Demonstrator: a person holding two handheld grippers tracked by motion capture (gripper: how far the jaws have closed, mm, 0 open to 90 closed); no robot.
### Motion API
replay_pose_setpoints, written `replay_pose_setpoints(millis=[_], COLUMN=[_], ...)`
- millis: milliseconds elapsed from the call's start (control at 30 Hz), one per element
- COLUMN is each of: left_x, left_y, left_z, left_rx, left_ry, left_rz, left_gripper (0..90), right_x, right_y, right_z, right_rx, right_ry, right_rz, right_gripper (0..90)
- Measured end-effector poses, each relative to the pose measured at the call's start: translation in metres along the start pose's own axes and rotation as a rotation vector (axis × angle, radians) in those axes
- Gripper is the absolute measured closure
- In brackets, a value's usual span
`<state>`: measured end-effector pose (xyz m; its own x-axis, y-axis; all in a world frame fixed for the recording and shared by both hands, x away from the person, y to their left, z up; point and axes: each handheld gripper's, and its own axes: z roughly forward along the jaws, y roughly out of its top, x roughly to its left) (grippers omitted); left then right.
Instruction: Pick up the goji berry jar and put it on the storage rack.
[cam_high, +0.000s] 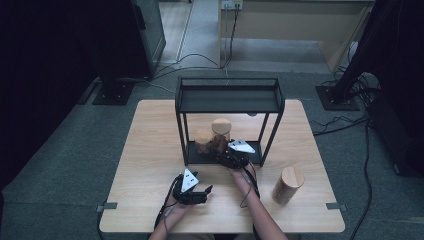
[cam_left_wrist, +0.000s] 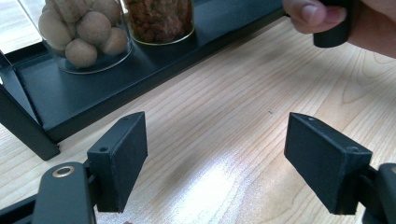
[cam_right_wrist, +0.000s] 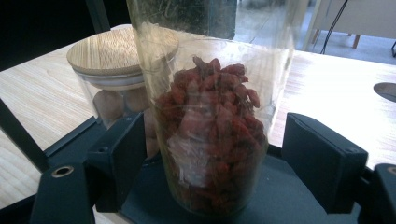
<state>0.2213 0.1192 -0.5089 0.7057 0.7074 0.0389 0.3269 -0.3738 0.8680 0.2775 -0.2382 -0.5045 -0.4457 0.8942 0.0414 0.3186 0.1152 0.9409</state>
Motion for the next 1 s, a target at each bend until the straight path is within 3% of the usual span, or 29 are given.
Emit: replay_pose_setpoints(millis=[633,800,1000], left_x=[-0.001,0.0,0.0], left_y=[0.001,0.001,0.0], left_z=[0.0,0.0,0.0], left_rx=[0.005,0.005,0.002], left_ry=[0.003,0.002,0.002], left_rz=[0.004,0.003,0.004], left_gripper=[21.4,21.4,21.4], right_x=[-0.001,-0.001,-0.004], right_y=[-0.006,-0.004,-0.006], right_z=[-0.015,-0.019,-0.027], right_rx=[0.027,0.05,0.041], right_ry=[0.02,0.035,0.069], right_rz=[-0.008,-0.03,-0.023], right_gripper=[22.6,22.6,22.5])
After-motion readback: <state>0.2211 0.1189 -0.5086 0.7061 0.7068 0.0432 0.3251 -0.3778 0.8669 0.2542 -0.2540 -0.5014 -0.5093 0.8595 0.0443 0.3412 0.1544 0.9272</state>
